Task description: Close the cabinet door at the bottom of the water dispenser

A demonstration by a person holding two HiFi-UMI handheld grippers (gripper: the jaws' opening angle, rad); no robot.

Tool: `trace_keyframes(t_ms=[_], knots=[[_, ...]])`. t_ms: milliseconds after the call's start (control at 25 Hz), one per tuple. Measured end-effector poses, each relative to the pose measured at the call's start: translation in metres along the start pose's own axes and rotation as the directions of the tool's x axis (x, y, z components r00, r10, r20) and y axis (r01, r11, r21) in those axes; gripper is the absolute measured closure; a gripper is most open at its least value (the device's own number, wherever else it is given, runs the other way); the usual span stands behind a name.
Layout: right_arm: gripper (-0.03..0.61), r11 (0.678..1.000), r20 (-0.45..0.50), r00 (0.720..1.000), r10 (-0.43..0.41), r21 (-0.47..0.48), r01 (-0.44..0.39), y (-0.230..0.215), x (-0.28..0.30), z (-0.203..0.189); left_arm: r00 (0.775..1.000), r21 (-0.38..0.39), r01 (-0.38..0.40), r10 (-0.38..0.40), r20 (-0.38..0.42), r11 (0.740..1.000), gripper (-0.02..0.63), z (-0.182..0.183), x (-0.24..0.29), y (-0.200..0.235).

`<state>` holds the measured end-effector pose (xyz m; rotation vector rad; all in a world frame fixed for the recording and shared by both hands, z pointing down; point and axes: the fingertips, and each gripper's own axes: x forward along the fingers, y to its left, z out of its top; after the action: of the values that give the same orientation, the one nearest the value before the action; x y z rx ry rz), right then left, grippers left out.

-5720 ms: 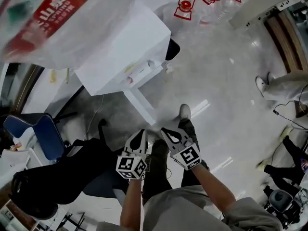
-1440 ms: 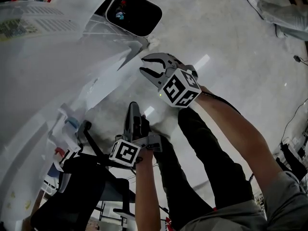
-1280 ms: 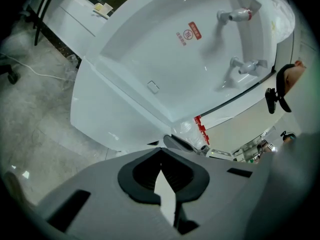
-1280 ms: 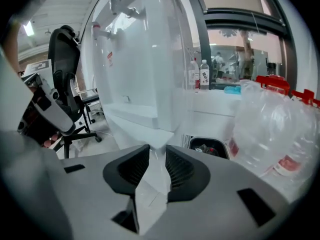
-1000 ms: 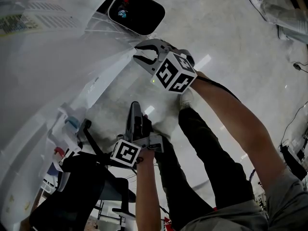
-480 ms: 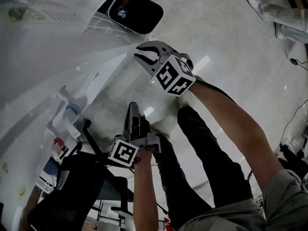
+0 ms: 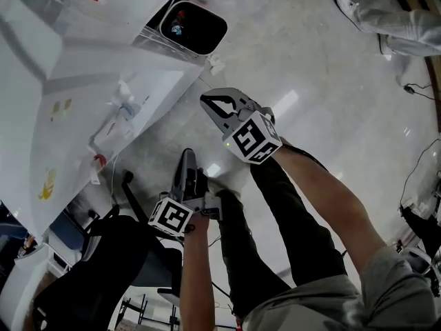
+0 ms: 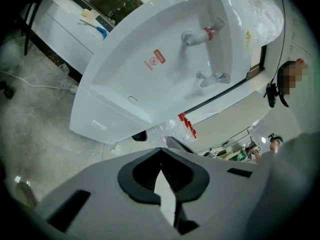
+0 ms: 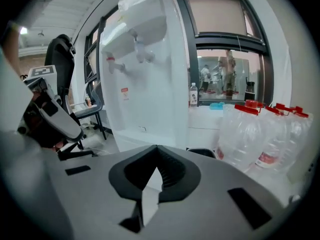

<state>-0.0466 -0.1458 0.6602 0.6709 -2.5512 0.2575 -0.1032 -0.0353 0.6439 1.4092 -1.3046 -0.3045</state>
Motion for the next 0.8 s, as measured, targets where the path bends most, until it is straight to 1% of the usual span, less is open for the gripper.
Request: trace_keyframes(t_ms=[200,360,560,800], knots=[[0.569,0.997,0.03,1.0,-0.004,0.079,0.002,0.032,-0.044,0.033,0.999,0.047,0.021,-0.02,-0.036,0.999,0.606,-0.001,-0.037,-0.04],[0.569,0.988,0.049,0.998,-0.027,0.154,0.019,0.061,-0.08,0.064,0.998,0.087,0.052,-0.048,-0.049,0.995,0.606,0.005,-0.068,-0.071],[0.569,0.98,0.095,0.994,-0.06,0.192,0.041,0.096,-0.126,0.112,0.995,0.113,0.095,-0.09,-0.048,0.989,0.606,0.014,-0.102,-0.109],[0.569,0.962,0.137,0.984,-0.114,0.261,0.075,0.13,-0.182,0.173,0.99,0.186,0.128,-0.115,-0.083,0.974,0.607,0.021,-0.16,-0.162]])
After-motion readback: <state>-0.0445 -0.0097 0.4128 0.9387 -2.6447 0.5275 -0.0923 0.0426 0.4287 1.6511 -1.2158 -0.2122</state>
